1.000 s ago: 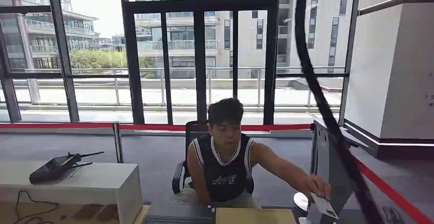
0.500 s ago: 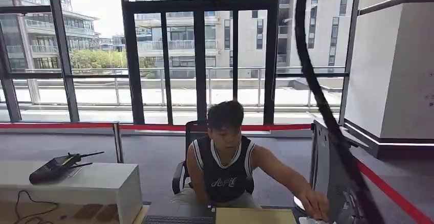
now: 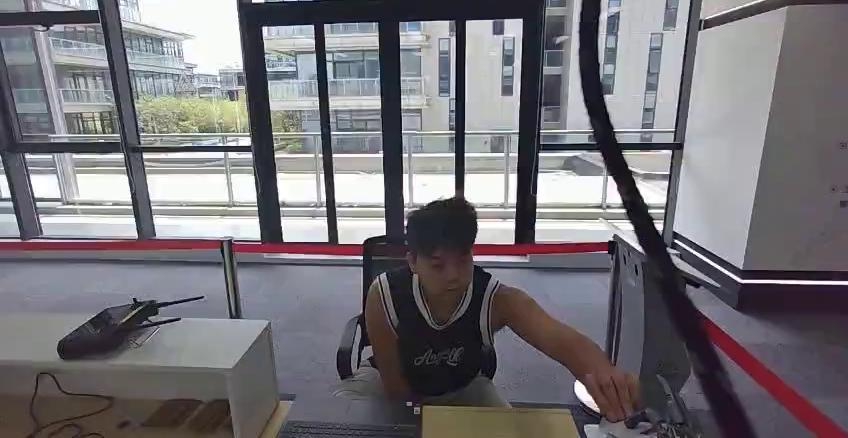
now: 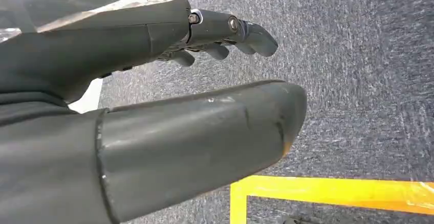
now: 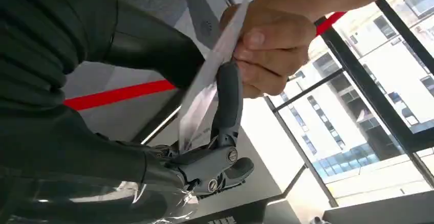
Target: Pass the card to the sensor for recognition and then transmit it.
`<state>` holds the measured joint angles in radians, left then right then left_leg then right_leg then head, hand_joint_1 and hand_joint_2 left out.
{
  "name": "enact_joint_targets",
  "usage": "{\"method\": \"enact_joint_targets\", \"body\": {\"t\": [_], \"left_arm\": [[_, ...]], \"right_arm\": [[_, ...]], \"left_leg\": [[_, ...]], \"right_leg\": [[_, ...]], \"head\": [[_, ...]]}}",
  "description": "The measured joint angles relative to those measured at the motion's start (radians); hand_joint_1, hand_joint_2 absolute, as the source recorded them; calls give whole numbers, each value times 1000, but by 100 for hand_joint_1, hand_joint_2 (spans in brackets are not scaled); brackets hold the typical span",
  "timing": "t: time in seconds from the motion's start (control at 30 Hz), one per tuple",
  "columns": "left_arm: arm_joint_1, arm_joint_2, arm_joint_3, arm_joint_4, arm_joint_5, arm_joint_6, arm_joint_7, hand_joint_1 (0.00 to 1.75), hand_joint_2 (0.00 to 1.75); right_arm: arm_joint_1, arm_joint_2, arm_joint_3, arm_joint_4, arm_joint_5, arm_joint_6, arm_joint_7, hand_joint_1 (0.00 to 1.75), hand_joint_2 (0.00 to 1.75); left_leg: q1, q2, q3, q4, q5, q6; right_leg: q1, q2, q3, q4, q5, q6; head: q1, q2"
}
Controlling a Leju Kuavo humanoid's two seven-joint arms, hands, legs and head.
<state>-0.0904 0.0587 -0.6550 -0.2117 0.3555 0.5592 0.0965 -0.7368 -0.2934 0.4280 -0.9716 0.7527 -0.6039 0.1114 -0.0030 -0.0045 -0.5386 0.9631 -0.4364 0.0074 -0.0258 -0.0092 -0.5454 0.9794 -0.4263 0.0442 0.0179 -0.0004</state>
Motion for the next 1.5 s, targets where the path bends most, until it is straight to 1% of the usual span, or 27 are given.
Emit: {"method": "enact_joint_targets", "body": {"t": [0.37,0.63,0.7,0.73,0.8,0.93,1.07,1.33,1.5], "left_arm": [[0,0,-10,0,4,0,-1,0,0],[0,0,-10,0,5,0,-1,0,0],[0,0,-11,0,6,0,-2,0,0],[1,0,-14,0,8,0,-2,0,0],[2,6,-15,0,17,2,5,0,0],[1,10,-14,0,27,9,6,0,0],[1,13,-14,0,30,13,-6,0,0],[1,16,-16,0,30,13,-10,0,0],[1,19,-16,0,29,13,-11,0,0]], "right_arm": [[-4,1,30,35,-12,-1,3,175,175],[-4,0,32,37,-16,-1,7,175,175],[2,-4,37,38,-19,3,19,175,175],[18,-18,42,42,-28,15,34,175,175],[66,-43,57,68,-46,37,39,175,175],[87,-45,67,108,-73,35,19,175,175],[101,-45,79,156,-88,37,4,175,175],[121,-38,109,251,-101,54,-9,175,175],[126,-32,124,286,-100,64,-12,175,175]], "left_leg": [[0,0,0,0,0,0],[0,0,0,0,0,0],[0,0,0,0,0,0],[0,0,0,0,0,0],[0,0,0,0,0,0],[0,0,0,0,0,0],[0,0,0,0,0,0],[0,0,0,0,0,0],[0,0,0,0,0,0]], "right_leg": [[0,0,0,0,0,0],[0,0,0,0,0,0],[0,0,0,0,0,0],[0,0,0,0,0,0],[0,0,0,-1,0,0],[0,0,-1,0,0,0],[0,0,0,0,0,0],[0,0,-1,0,0,0],[0,0,-1,0,0,0]], "head": [[0,0],[0,0],[0,0],[0,0],[0,0],[0,0],[0,0],[0,0],[0,0]]}}
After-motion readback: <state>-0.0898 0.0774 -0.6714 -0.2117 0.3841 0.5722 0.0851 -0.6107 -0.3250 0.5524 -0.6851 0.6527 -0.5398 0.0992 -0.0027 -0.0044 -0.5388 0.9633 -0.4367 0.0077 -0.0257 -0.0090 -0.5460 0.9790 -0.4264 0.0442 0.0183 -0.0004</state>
